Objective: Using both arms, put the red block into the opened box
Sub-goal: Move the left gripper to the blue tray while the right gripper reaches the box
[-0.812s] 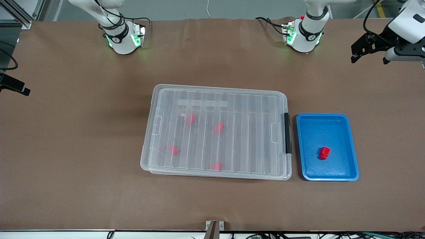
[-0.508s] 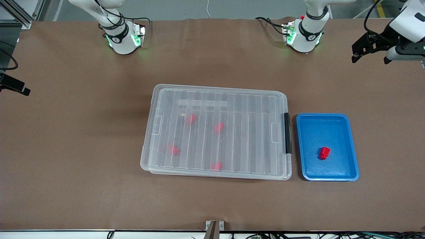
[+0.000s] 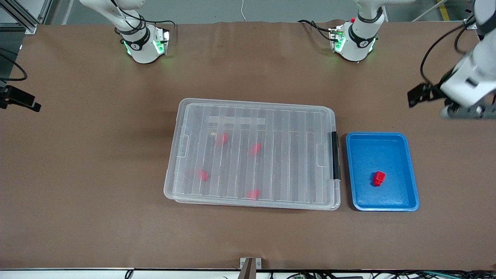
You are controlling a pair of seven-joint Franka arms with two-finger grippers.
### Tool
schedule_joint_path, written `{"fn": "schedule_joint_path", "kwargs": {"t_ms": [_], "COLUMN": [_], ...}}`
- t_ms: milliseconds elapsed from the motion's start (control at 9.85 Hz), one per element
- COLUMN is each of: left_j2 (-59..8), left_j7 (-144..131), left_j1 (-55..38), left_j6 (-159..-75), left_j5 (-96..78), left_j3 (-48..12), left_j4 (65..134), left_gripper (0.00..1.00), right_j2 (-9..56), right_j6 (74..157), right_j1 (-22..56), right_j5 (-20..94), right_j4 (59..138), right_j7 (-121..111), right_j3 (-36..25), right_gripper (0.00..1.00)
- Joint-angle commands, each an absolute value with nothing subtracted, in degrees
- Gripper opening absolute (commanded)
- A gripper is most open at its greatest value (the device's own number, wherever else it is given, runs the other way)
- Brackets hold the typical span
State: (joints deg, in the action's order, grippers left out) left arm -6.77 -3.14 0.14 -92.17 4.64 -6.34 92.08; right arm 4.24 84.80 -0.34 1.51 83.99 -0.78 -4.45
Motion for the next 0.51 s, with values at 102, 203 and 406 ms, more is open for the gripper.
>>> {"fn": "schedule_joint_path", "kwargs": {"t_ms": [102, 203, 406], "left_j2": [-22.4, -26.7, -33.3], "left_j7": [-3.4, -3.4, -2.3], "left_j1": [2.6, 3.2, 3.7], "left_j6": [-103.8, -108.1, -115.3], "left_j5": [4.8, 4.8, 5.1], "left_j3": [-6.5, -6.6, -6.5], "left_j4": [91.6, 91.6, 91.6], "left_gripper": [1.00, 1.00, 1.00], "right_j2": [10.1, 14.0, 20.2], "right_j6": [90.5, 95.3, 100.6], "right_j1": [9.3, 12.9, 19.6], "right_j5": [2.0, 2.1, 2.0], "right_j4": [84.9, 85.0, 85.3], "right_j7": [3.5, 11.3, 19.9], "right_j3": [-3.7, -3.2, -3.1], "right_gripper": [1.00, 1.00, 1.00]}}
